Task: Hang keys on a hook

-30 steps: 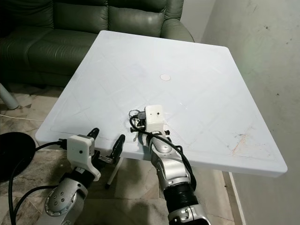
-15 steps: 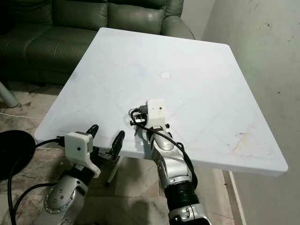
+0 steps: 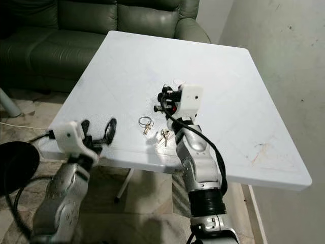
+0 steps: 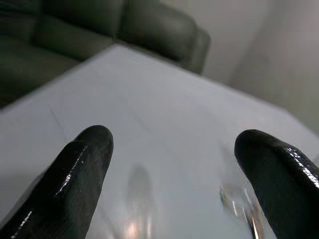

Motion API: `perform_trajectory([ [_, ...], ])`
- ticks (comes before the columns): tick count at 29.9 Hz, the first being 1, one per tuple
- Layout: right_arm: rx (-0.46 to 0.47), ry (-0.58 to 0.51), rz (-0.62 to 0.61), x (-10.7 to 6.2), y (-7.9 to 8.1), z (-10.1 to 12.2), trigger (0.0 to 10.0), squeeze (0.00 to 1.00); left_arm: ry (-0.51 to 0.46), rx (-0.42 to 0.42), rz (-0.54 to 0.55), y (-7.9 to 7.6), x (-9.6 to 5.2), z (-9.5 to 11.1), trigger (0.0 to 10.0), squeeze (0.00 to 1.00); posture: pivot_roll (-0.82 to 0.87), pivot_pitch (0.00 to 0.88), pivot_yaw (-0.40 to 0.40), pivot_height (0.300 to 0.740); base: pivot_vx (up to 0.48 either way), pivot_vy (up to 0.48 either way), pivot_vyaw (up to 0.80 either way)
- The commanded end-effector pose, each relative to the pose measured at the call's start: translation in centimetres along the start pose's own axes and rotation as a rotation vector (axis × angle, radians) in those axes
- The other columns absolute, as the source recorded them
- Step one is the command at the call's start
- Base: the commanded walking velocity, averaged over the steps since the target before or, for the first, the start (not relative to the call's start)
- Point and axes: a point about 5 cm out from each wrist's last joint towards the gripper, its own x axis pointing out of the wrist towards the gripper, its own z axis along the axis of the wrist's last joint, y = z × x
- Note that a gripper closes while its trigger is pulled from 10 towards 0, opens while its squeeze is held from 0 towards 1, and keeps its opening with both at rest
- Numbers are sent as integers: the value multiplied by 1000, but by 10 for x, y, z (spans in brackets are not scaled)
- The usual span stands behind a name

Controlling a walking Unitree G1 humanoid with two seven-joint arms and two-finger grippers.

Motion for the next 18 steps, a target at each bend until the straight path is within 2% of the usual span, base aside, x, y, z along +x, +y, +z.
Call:
perform_trajectory([
  [1, -6, -78, -20, 1, -6, 18, 10000, 0, -14, 4, 42, 4, 9, 1, 10000, 0, 25, 38, -102, 740, 0, 0, 0],
  [4, -17, -103, -32, 1, -11, 23, 10000, 0, -25, 40, 87, 10, 23, 7, 10000, 0, 25, 38, -102, 740, 0, 0, 0],
  [5, -17, -103, -32, 1, -11, 23, 10000, 0, -25, 40, 87, 10, 23, 7, 10000, 0, 25, 38, -102, 740, 0, 0, 0],
  [6, -51, -124, -40, 1, -16, 28, 10000, 0, -28, 74, 108, 13, 37, 13, 10000, 0, 16, 19, -96, 740, 0, 0, 0],
  [8, -91, -147, -44, 1, -22, 33, 10000, 0, -39, 89, 102, 14, 48, 21, 10000, 0, 15, 16, -96, 740, 0, 0, 0],
  [10, -105, -155, -44, 0, -23, 34, 10000, 0, -45, 93, 96, 14, 50, 24, 10000, 0, 14, 12, -95, 740, 0, 0, 0],
  [13, -131, -183, -34, -3, -27, 40, 10000, 0, -81, 133, 16, 8, 52, 31, 10000, 0, 11, 7, -91, 740, 0, 0, 0],
  [14, -155, -197, -25, -8, -30, 42, 10000, 0, -96, 170, -41, 6, 50, 33, 10000, 0, 8, 0, -85, 740, 0, 0, 0],
  [18, -178, -203, -18, -16, -31, 41, 10000, 0, -104, 175, -78, 7, 45, 33, 10000, 0, 3, 0, -77, 740, 0, 0, 0],
])
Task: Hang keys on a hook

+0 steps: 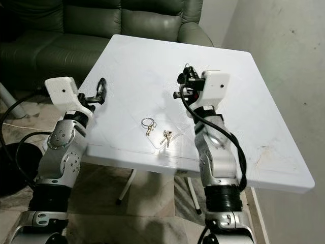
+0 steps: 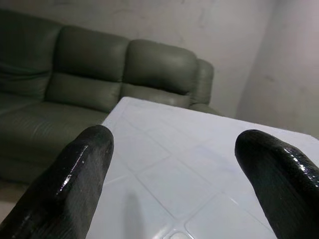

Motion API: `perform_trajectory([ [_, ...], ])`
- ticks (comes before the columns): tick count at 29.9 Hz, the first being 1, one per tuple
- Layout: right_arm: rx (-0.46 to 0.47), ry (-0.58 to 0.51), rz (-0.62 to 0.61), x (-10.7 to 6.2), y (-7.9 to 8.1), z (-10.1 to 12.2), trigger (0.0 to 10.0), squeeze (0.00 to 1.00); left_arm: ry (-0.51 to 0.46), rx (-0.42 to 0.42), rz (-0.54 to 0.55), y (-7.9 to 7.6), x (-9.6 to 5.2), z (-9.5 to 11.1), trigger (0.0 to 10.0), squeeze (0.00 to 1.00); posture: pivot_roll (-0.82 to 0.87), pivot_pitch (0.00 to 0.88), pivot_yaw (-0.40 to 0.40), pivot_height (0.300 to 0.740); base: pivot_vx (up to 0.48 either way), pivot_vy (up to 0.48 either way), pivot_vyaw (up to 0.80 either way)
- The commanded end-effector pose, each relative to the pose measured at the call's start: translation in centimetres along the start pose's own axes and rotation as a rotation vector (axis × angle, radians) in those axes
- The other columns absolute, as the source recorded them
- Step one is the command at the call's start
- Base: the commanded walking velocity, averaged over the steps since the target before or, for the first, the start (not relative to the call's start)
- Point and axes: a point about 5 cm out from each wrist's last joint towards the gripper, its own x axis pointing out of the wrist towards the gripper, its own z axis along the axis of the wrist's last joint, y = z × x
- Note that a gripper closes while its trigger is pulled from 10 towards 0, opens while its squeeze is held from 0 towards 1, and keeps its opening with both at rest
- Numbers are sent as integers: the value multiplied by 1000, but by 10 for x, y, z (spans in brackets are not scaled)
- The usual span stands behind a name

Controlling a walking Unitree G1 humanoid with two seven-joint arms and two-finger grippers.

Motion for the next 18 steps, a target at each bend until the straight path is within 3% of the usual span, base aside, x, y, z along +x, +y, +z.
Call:
perform_trajectory([
  [1, -28, -29, 8, -6, -3, 6, 10000, 0, -12, -3, -36, -1, -5, 2, 10000, 0, -1, 0, -75, 740, 0, 0, 0],
  [11, -68, -22, -14, -23, -6, 3, 10000, 0, 6, -37, -71, 0, -24, -2, 10000, 0, -14, 0, -67, 740, 0, 0, 0],
  [18, -86, 2, -18, -44, -7, -1, 10000, 0, 21, -102, -55, 6, -45, -6, 10000, 0, -23, 0, -59, 740, 0, 0, 0],
])
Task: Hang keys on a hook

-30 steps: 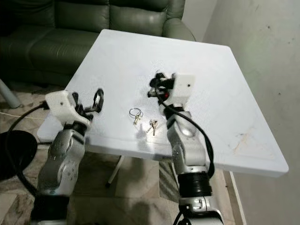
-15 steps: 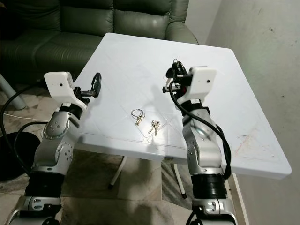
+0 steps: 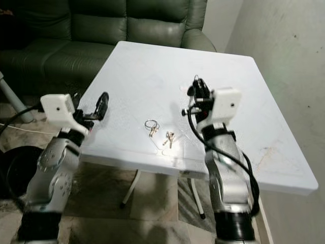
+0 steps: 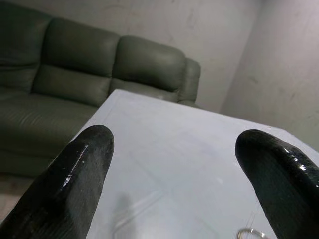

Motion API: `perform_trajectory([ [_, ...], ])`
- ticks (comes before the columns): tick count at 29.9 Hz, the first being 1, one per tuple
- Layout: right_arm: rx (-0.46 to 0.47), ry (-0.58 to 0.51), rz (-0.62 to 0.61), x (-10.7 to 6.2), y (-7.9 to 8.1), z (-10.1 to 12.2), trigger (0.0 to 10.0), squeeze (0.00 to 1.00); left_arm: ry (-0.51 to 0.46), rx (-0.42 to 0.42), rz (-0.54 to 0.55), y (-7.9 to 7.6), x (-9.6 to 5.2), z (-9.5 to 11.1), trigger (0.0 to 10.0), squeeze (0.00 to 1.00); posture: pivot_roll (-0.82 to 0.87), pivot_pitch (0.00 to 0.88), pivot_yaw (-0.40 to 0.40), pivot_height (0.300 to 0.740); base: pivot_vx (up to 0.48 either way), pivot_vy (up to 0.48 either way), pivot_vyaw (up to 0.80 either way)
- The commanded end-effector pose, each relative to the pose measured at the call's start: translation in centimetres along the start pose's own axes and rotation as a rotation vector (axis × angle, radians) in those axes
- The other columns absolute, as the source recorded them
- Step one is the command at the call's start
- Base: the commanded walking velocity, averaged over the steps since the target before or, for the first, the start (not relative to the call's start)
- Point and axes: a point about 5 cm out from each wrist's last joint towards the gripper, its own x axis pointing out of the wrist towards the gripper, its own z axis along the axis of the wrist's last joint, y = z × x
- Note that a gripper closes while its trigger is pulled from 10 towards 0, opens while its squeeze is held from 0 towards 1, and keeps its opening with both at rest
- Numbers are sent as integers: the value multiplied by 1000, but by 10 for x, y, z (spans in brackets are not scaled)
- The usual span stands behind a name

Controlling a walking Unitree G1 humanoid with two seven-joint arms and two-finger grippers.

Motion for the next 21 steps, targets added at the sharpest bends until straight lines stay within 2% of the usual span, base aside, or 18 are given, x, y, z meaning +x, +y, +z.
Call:
perform_trajectory([
  [1, -7, -8, -3, -6, -2, 3, 10000, 0, -1, -15, -4, 1, -7, 0, 10000, 0, -23, 0, -59, 740, 0, 0, 0],
  [8, 1, 39, -38, -21, -7, -10, 10000, 0, 27, -36, 11, 7, -19, -12, 10000, 0, -23, 0, -59, 740, 0, 0, 0],
  [11, -13, 89, -64, -28, -15, -23, 10000, 0, 42, -42, 19, 14, -24, -18, 10000, 0, -28, 0, -58, 740, 0, 0, 0],
  [18, -37, 148, -75, -27, -20, -35, 10000, 0, 79, -20, 35, 23, -23, -31, 10000, 0, -29, 0, -55, 740, 0, 0, 0],
  [21, -58, 170, -76, -22, -24, -40, 10000, 0, 88, -9, 36, 27, -18, -33, 10000, 0, -31, 0, -53, 740, 0, 0, -713],
])
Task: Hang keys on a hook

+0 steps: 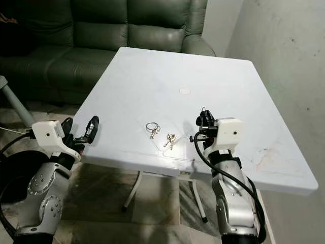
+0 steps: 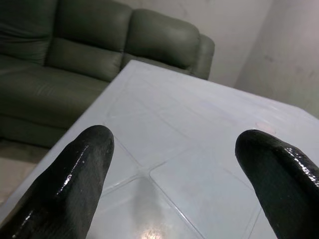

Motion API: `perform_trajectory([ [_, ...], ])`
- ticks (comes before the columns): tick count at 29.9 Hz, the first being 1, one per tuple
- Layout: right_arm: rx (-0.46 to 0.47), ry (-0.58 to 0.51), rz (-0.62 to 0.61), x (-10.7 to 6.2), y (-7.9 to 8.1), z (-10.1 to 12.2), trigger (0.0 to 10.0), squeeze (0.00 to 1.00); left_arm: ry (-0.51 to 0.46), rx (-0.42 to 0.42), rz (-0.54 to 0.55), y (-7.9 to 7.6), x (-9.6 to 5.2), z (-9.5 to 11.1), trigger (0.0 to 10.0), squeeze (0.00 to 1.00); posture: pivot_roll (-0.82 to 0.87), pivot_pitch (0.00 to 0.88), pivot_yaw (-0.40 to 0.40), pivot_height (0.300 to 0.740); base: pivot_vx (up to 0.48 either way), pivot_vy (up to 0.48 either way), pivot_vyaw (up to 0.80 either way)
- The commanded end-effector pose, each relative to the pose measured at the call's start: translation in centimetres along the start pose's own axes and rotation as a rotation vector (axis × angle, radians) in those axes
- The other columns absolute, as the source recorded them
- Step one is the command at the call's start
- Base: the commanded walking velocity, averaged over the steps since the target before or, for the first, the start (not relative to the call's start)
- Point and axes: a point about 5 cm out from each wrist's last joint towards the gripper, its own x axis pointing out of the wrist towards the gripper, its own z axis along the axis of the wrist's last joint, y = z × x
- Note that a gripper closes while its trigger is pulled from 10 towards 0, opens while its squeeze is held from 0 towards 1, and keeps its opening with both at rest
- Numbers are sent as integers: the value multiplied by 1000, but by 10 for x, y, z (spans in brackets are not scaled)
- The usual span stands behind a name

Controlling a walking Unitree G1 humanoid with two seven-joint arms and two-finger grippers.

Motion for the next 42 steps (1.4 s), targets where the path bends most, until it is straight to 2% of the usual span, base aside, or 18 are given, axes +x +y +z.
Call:
perform_trajectory([
  [1, -14, 1, -23, 3, -6, 1, 10000, 0, -23, 15, -16, -1, 7, 6, 10000, 0, -34, 0, -50, 740, 0, 0, -738],
  [3, -20, 3, -32, 8, -8, 1, 10000, 0, -32, 23, -11, 3, 13, 11, 10000, 0, -34, 0, -47, 740, 0, 0, -731],
  [12, -28, 4, -50, 10, -10, -1, 10000, 0, -70, 39, -6, 12, 19, 22, 10000, 0, -32, 0, -41, 740, 0, 0, -733],
  [23, -34, 20, -20, 7, -8, -5, 10000, 0, -82, 24, -38, 6, 22, 22, 10000, 0, -32, 0, -46, 740, 0, 0, -732],
  [35, -39, 17, -16, 10, -12, -3, 10000, 0, -81, 38, 8, 19, 29, 28, 10000, 0, -35, 0, -47, 740, 0, 0, -723],
  [42, -36, 21, -9, 10, -10, -4, 10000, 0, -69, 2, 19, 20, 29, 25, 10000, 0, -32, 0, -51, 740, 0, 35, -736],
])
